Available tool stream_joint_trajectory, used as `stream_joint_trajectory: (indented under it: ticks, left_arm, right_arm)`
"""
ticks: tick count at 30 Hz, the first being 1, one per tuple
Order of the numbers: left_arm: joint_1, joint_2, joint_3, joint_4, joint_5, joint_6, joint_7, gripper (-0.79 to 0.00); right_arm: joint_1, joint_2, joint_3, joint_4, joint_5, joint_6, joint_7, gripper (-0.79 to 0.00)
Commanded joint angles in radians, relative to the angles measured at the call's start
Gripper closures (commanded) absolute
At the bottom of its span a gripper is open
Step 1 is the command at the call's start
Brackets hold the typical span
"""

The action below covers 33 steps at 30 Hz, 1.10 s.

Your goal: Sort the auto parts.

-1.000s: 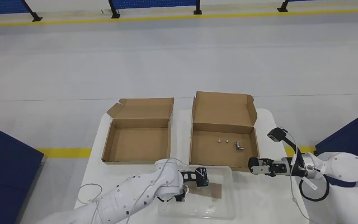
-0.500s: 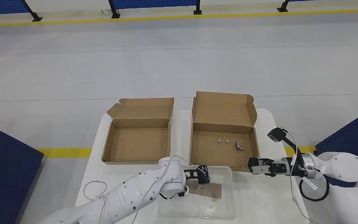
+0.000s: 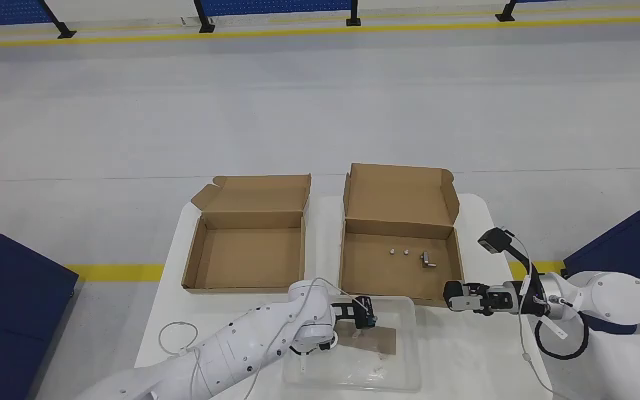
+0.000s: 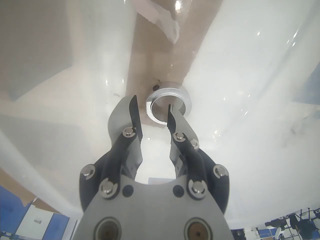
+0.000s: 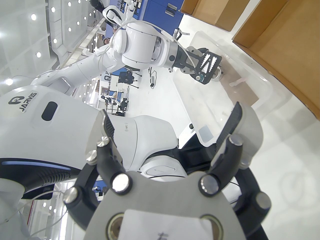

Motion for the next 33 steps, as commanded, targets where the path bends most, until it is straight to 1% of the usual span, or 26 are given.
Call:
stream_joint_trajectory:
  ticks: [1,4,15,21,29,33]
  left_arm:
    - [0.000,-0.004,0.000,0.009,0.001,0.000,-0.003,-0.212]
    - [0.000,-0.010,-0.001,0.017,0.003,0.001,-0.005,-0.212]
    - [0.004,-0.030,0.003,0.044,0.010,-0.009,-0.020,-0.163]
    - [0.005,-0.039,0.000,0.055,0.015,-0.012,-0.021,-0.157]
    - [0.012,-0.039,-0.017,0.039,0.024,-0.012,-0.035,-0.151]
    - [0.019,-0.041,-0.018,0.055,0.027,-0.025,-0.027,-0.151]
  right_arm:
    - [0.000,0.000,0.000,0.000,0.000,0.000,0.000,-0.785]
    - [0.000,0.000,0.000,0.000,0.000,0.000,0.000,-0.785]
    - [0.000,0.000,0.000,0.000,0.000,0.000,0.000,-0.785]
    - [0.000,0.000,0.000,0.000,0.000,0.000,0.000,-0.785]
    - [0.000,0.000,0.000,0.000,0.000,0.000,0.000,-0.785]
    - [0.000,0.000,0.000,0.000,0.000,0.000,0.000,-0.785]
